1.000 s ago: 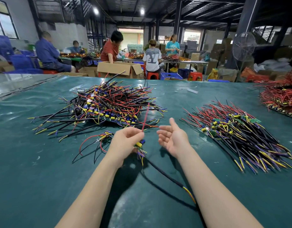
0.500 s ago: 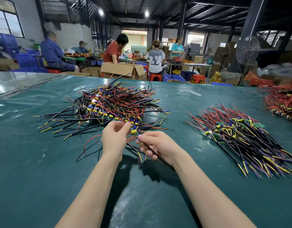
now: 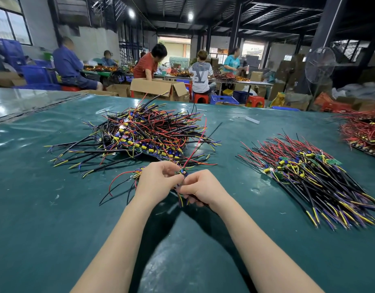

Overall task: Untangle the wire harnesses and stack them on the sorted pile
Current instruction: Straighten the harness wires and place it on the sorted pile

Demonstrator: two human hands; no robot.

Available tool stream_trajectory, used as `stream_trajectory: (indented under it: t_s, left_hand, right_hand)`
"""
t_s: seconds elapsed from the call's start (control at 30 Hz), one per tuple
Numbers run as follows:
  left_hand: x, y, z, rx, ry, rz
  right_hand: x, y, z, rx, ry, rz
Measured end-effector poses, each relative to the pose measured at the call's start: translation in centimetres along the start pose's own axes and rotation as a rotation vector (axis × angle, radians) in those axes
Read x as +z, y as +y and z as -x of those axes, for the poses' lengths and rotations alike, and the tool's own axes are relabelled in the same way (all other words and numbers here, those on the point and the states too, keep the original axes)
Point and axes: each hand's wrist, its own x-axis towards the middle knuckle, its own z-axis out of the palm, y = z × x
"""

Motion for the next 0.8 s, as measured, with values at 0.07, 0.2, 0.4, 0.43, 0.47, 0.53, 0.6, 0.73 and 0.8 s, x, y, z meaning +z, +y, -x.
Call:
stream_trajectory:
  t_s: [0.07,0.2,0.4,0.43,0.47,0.53,0.6,0.73,0.8]
  left_hand:
    - [0.06,-0.09,-0.13,0.004,0.039,0.061]
    - [0.13,0.1,-0.35,-0.143,0.069,0.487]
    - [-0.32,-0.22,-0.6,-0.109,-0.019,0.388]
    - [-0.38,-0.19,-0.53,-0.084,-0.039,0.329]
    - [-0.45,-0.06,-0.41,-0.067,-0.057,0.316]
    - [-0.62,0.2,-0.13,-0.05,-0.083,0.358]
    - [-0.69,0.12,-0.07,-0.038,-0.088,0.376]
    - [-0.71,-0.03,-0.15,-0.059,-0.085,0.49]
    - [-0.6,0.28,-0.18,-0.144,-0.056,0.727]
  right_hand:
    - [0.09,-0.14,0.03,0.001,0.063,-0.029]
    - [-0.08,-0.56,-0.04,-0.021,0.14,-0.434]
    - [0.0,-0.29,-0.03,-0.143,0.189,-0.412]
    - [0.0,-0.2,-0.04,-0.163,0.214,-0.36]
    - [-0.01,-0.1,-0.09,-0.183,0.236,-0.317]
    - [-0.07,0.04,-0.16,-0.209,0.269,-0.285]
    - [-0.19,0.21,-0.16,-0.21,0.284,-0.29]
    - [-0.59,0.34,-0.14,-0.195,0.288,-0.352]
    - [-0.77,0.12,-0.19,-0.223,0.262,-0.46]
